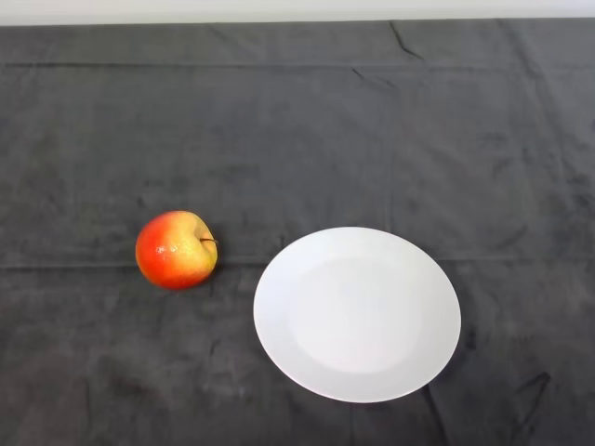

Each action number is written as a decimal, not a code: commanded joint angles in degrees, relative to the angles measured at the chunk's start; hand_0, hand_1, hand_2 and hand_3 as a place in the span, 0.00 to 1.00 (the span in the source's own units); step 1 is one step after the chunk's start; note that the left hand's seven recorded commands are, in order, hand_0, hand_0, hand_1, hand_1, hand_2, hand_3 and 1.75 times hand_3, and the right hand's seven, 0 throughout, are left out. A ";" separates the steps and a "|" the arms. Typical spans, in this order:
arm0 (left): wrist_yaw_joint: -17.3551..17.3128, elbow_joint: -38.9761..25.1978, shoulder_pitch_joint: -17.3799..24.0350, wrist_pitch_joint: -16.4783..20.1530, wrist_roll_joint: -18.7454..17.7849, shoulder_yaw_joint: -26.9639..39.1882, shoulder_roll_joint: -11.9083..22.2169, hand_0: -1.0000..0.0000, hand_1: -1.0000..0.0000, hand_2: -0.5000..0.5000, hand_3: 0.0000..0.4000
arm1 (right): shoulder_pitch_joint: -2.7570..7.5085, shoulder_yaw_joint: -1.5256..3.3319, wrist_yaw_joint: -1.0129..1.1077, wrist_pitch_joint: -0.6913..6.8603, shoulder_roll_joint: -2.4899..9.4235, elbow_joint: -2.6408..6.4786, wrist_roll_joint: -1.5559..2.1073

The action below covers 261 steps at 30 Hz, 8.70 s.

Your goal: Move the apple to the plate

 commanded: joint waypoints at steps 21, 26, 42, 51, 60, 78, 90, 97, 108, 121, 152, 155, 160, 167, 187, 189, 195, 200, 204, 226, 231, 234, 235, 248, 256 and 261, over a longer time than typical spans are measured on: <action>4.57 0.13 -6.71 -3.95 10.77 -5.98 -5.08 1.00 1.00 0.50 0.00 | -0.78 -0.89 0.43 -0.26 -1.38 0.29 0.84; 5.60 -1.18 -7.18 -4.80 14.00 -8.77 -6.92 1.00 1.00 0.50 0.00 | -0.77 -0.89 0.42 -0.27 -1.36 0.25 0.84; 5.25 -6.02 -7.43 -4.20 19.28 -14.28 -11.24 1.00 1.00 0.50 0.00 | -0.69 -0.89 0.34 -0.29 -1.27 0.06 0.84; 7.09 -9.87 -7.70 -3.01 23.20 -18.11 -14.66 1.00 1.00 0.50 0.00 | -0.64 -0.89 0.29 -0.30 -1.21 -0.07 0.85; 8.51 -13.64 -7.68 -1.52 26.91 -22.08 -18.00 1.00 1.00 0.50 0.00 | -0.58 -0.89 0.22 -0.31 -1.13 -0.24 0.87; 10.12 -20.37 -7.69 2.71 32.33 -32.91 -24.95 1.00 1.00 0.50 0.00 | -0.44 -0.89 0.05 -0.33 -0.98 -0.60 0.92; 8.32 -21.63 -7.08 4.27 30.43 -41.29 -26.20 1.00 1.00 0.50 0.00 | -0.35 -0.89 -0.06 -0.34 -0.89 -0.82 0.96; 8.08 -20.43 -7.44 5.58 30.34 -45.87 -26.42 1.00 1.00 0.50 0.00 | -0.32 -0.90 -0.10 -0.33 -0.86 -0.90 0.98; 5.24 -18.57 -8.03 8.75 29.01 -49.60 -24.85 1.00 1.00 0.50 0.00 | -0.29 -0.90 -0.16 -0.31 -0.83 -0.98 1.03; 4.14 -20.35 -7.71 13.17 27.42 -50.90 -23.92 0.00 0.00 0.50 1.00 | -0.26 -0.90 -0.21 -0.29 -0.80 -1.05 1.07; 21.52 -43.97 -2.65 16.76 38.59 -53.21 -23.78 0.00 0.00 0.50 1.00 | -0.10 -0.87 -0.39 -0.33 -0.63 -1.43 1.16; 23.50 -44.82 -2.63 16.08 39.74 -54.76 -24.43 0.00 0.00 0.50 1.00 | -0.09 -0.87 -0.41 -0.33 -0.62 -1.47 1.16; 26.88 -46.62 -2.60 16.26 41.22 -58.81 -25.75 0.00 0.00 0.50 1.00 | -0.07 -0.86 -0.44 -0.33 -0.60 -1.52 1.18; 29.73 -47.20 -3.42 16.06 41.09 -64.96 -26.08 0.00 0.00 0.50 1.00 | -0.06 -0.86 -0.46 -0.32 -0.60 -1.54 1.20; 30.42 -39.56 -7.14 13.56 39.86 -74.73 -25.23 0.00 0.02 0.49 1.00 | -0.12 -0.86 -0.43 -0.26 -0.69 -1.39 1.25; 30.19 -38.69 -7.42 13.38 39.77 -75.11 -25.11 0.00 0.28 0.36 1.00 | -0.13 -0.86 -0.43 -0.25 -0.70 -1.37 1.26; 29.64 -36.53 -8.11 13.68 39.63 -76.22 -25.11 0.58 1.00 0.29 0.42 | -0.15 -0.86 -0.40 -0.24 -0.73 -1.30 1.26; 29.14 -35.66 -8.55 14.63 39.40 -77.00 -25.13 1.00 1.00 0.50 0.00 | -0.17 -0.86 -0.39 -0.24 -0.75 -1.25 1.27; 28.57 -36.05 -8.62 15.62 39.09 -77.21 -24.82 1.00 1.00 0.50 0.00 | -0.18 -0.86 -0.37 -0.24 -0.76 -1.23 1.27; 23.37 -37.87 -6.79 12.86 34.54 -69.01 -17.28 1.00 1.00 0.50 0.00 | -0.19 -0.83 -0.35 -0.26 -0.76 -1.20 1.26; 23.72 -37.03 -5.89 11.68 34.18 -65.91 -16.47 1.00 1.00 0.50 0.00 | -0.18 -0.82 -0.36 -0.27 -0.76 -1.21 1.26; 23.92 -36.45 -5.43 11.10 34.06 -64.22 -16.14 1.00 1.00 0.50 0.00 | -0.18 -0.81 -0.36 -0.27 -0.76 -1.21 1.26; 23.87 -36.11 -5.33 10.78 33.94 -63.68 -15.98 1.00 1.00 0.50 0.00 | -0.18 -0.81 -0.36 -0.27 -0.76 -1.22 1.25; 20.40 -29.29 -3.97 5.56 29.51 -54.41 -11.38 1.00 1.00 0.50 0.00 | -0.19 -0.78 -0.39 -0.27 -0.78 -1.19 1.23; 18.46 -24.17 -2.99 2.52 26.55 -48.40 -8.65 1.00 1.00 0.50 0.00 | -0.22 -0.78 -0.38 -0.25 -0.82 -1.13 1.23; 17.69 -20.54 -2.75 0.84 25.00 -44.78 -7.46 1.00 1.00 0.50 0.00 | -0.25 -0.79 -0.34 -0.25 -0.84 -1.07 1.24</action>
